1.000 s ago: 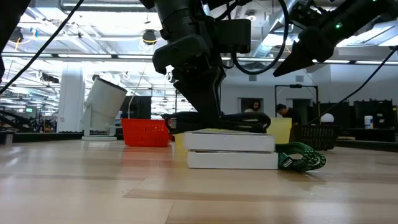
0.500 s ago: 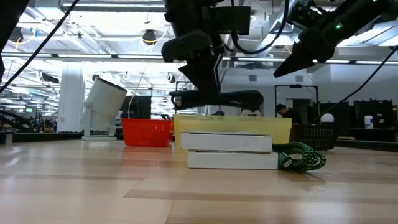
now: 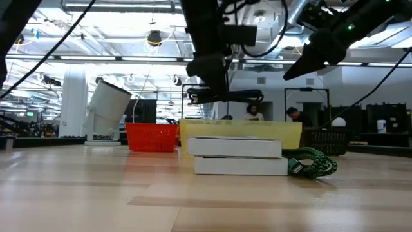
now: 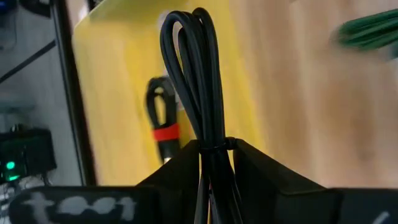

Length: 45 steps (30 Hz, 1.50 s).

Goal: Pick and place items into bin
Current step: Put the black charger cable into the yellow bin, then put the green charger cable into the yellow bin

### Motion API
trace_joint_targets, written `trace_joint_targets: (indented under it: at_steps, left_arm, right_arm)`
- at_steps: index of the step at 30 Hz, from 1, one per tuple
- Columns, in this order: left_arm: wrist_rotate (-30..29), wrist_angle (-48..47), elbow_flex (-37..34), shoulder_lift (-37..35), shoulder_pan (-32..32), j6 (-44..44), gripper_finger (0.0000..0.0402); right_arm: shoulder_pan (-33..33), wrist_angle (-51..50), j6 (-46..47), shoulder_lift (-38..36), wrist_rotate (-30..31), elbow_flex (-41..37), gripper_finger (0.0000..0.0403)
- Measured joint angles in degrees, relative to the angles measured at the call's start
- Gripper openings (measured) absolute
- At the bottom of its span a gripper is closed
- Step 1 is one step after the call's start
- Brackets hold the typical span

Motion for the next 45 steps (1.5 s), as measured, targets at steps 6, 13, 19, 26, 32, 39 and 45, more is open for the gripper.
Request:
trace_joint_targets:
  at_steps: [6, 13, 19, 26, 32, 39, 45]
  left_arm:
    - [0.5, 0.1, 0.0, 0.0, 5.8, 2.8, 0.0080]
    - [6.2, 0.9, 0.0, 0.0, 12.0, 4.5, 0.0080]
    - [11.4, 1.4, 0.0, 0.0, 15.7, 6.9, 0.0080]
    - [14.5, 3.7, 0.0, 0.0, 17.8, 9.9, 0.0080]
    - [17.7, 4.3, 0.0, 0.0, 19.5, 11.6, 0.0098]
    - [19.2, 4.6, 0.0, 0.0, 20.1, 11.3, 0.0150]
    - [18.8, 4.4, 0.0, 0.0, 18.8, 8.9, 0.0183]
  right_arm:
    - [0.0, -0.4, 0.0, 0.0, 0.0, 0.0, 0.0078]
    - [0.0, -0.4, 0.0, 0.0, 0.0, 0.0, 0.0078]
    - [0.0, -0.4, 0.0, 0.0, 0.0, 0.0, 0.0078]
    - [0.0, -0.4, 0.0, 0.0, 0.0, 0.0, 0.0078]
    - [0.0, -0.4, 0.0, 0.0, 0.0, 0.0, 0.0078]
    - [0.0, -0.4, 0.2, 0.0, 0.0, 0.0, 0.0078]
    - [0.0, -0.4, 0.1, 0.0, 0.0, 0.0, 0.0078]
